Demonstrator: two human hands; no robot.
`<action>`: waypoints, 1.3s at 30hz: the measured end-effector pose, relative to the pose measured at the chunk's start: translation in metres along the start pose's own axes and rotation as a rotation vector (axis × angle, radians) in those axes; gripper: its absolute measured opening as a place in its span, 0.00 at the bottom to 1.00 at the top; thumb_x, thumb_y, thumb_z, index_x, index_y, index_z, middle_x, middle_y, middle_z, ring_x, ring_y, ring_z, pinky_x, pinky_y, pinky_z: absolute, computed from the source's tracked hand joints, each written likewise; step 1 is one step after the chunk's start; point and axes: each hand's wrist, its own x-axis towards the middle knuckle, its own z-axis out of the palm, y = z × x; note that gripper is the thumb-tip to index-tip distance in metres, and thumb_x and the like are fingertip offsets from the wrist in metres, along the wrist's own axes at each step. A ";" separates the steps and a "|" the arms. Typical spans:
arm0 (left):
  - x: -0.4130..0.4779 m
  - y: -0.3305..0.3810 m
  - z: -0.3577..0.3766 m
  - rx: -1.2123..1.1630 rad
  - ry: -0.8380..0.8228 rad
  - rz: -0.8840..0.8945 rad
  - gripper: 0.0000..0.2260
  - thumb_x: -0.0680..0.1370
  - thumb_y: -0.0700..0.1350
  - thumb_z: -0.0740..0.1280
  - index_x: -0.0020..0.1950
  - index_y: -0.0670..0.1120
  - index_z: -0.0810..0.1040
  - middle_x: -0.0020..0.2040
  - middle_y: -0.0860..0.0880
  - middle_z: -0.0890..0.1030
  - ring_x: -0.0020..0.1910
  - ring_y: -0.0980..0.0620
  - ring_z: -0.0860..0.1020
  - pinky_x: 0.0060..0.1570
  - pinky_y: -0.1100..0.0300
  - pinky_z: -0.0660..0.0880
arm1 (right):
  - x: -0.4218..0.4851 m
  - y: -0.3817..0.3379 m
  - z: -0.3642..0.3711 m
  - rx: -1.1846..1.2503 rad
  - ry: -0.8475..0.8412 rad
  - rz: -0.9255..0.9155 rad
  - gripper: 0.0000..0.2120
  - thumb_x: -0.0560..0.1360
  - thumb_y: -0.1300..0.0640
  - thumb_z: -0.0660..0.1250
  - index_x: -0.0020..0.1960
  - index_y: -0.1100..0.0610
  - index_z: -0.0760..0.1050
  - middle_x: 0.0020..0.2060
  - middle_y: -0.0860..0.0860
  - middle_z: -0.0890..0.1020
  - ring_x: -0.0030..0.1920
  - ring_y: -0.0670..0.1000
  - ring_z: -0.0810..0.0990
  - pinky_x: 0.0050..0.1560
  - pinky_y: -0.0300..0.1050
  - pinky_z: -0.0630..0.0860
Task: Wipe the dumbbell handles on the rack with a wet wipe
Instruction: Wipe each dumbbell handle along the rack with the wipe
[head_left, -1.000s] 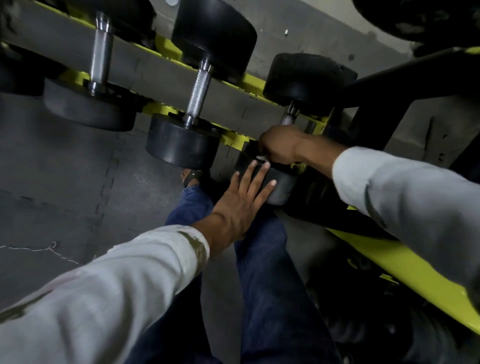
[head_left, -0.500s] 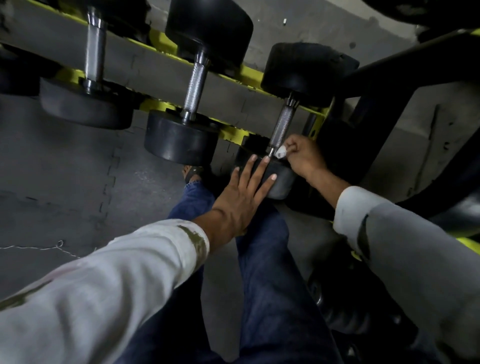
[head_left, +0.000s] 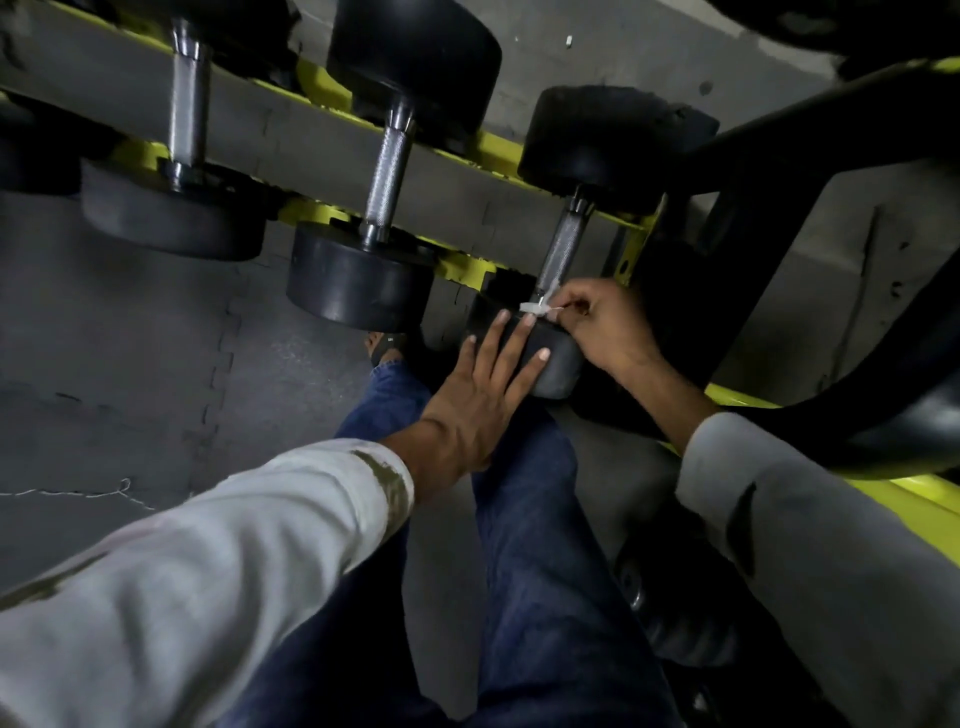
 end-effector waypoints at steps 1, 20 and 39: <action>0.000 0.000 0.001 0.002 0.007 -0.002 0.61 0.74 0.65 0.72 0.79 0.40 0.27 0.75 0.29 0.26 0.78 0.26 0.33 0.77 0.35 0.53 | 0.006 -0.004 -0.001 -0.150 -0.035 -0.115 0.03 0.74 0.61 0.72 0.45 0.54 0.83 0.39 0.45 0.82 0.44 0.47 0.80 0.47 0.41 0.76; 0.003 0.000 0.009 0.004 0.029 0.006 0.64 0.70 0.68 0.73 0.79 0.40 0.27 0.75 0.29 0.25 0.78 0.27 0.34 0.77 0.36 0.54 | 0.042 -0.074 -0.011 -1.433 -0.384 -0.854 0.05 0.75 0.54 0.65 0.44 0.52 0.79 0.40 0.51 0.82 0.52 0.57 0.76 0.52 0.49 0.67; 0.001 -0.004 0.009 -0.006 0.038 0.041 0.49 0.81 0.56 0.63 0.79 0.39 0.26 0.75 0.29 0.24 0.77 0.26 0.32 0.78 0.35 0.52 | 0.097 -0.020 0.008 1.152 0.428 0.655 0.08 0.79 0.62 0.60 0.52 0.61 0.78 0.40 0.59 0.83 0.38 0.56 0.82 0.37 0.49 0.82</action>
